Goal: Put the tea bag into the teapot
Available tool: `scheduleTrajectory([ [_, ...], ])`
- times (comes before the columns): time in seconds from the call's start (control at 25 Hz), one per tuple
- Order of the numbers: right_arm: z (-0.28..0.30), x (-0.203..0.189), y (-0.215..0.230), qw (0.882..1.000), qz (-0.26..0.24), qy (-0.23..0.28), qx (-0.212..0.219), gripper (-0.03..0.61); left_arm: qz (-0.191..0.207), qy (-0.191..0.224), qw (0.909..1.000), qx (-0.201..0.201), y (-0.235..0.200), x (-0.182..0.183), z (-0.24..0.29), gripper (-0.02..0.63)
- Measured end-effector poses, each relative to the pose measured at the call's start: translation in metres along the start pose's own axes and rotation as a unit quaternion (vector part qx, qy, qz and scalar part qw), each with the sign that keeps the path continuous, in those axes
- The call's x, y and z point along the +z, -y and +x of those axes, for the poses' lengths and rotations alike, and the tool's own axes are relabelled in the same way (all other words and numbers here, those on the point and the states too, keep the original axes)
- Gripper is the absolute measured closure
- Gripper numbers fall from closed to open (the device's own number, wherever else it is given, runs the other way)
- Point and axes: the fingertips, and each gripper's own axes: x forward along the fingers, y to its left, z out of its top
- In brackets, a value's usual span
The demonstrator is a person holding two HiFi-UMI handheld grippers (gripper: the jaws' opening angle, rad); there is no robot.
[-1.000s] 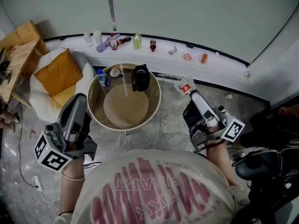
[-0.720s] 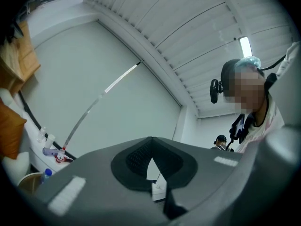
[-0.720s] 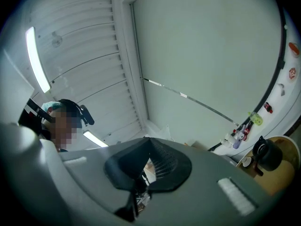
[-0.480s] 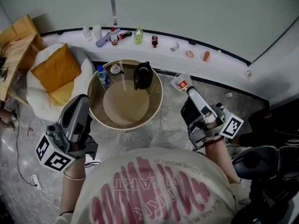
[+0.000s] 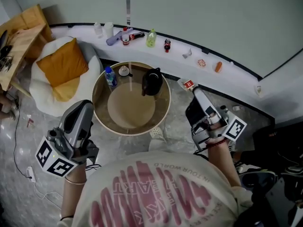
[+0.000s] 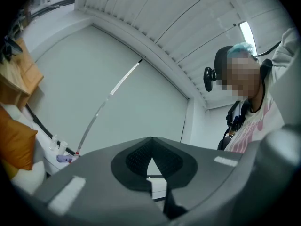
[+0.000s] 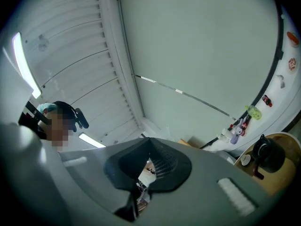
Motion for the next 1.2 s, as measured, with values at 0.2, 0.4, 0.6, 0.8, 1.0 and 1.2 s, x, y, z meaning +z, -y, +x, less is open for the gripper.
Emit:
scheduleTrajectory([
  [0.2, 0.046, 0.027, 0.042, 1.0, 0.019, -0.018, -0.002, 0.571, -0.01, -0.009, 0.9994, 0.031, -0.044, 0.01, 0.029, 0.6],
  [0.4, 0.066, 0.039, 0.081, 0.998, 0.038, -0.045, -0.001, 0.571, -0.001, -0.005, 0.9983, 0.058, -0.059, 0.01, 0.049, 0.6],
  [0.6, 0.086, 0.056, 0.123, 0.996, 0.052, -0.068, -0.008, 0.571, 0.004, -0.01, 0.9953, 0.096, -0.079, 0.001, 0.065, 0.6],
  [0.8, 0.102, 0.07, 0.168, 0.992, 0.088, -0.094, -0.01, 0.571, 0.004, -0.011, 0.9901, 0.14, -0.094, -0.005, 0.083, 0.6],
  [1.0, 0.115, 0.079, 0.214, 0.986, 0.12, -0.116, -0.02, 0.571, -0.004, -0.012, 0.9826, 0.185, -0.108, -0.011, 0.099, 0.6],
  [1.2, 0.112, 0.064, 0.266, 0.976, 0.138, -0.161, -0.042, 0.572, -0.016, -0.024, 0.9717, 0.234, -0.116, -0.028, 0.106, 0.6],
])
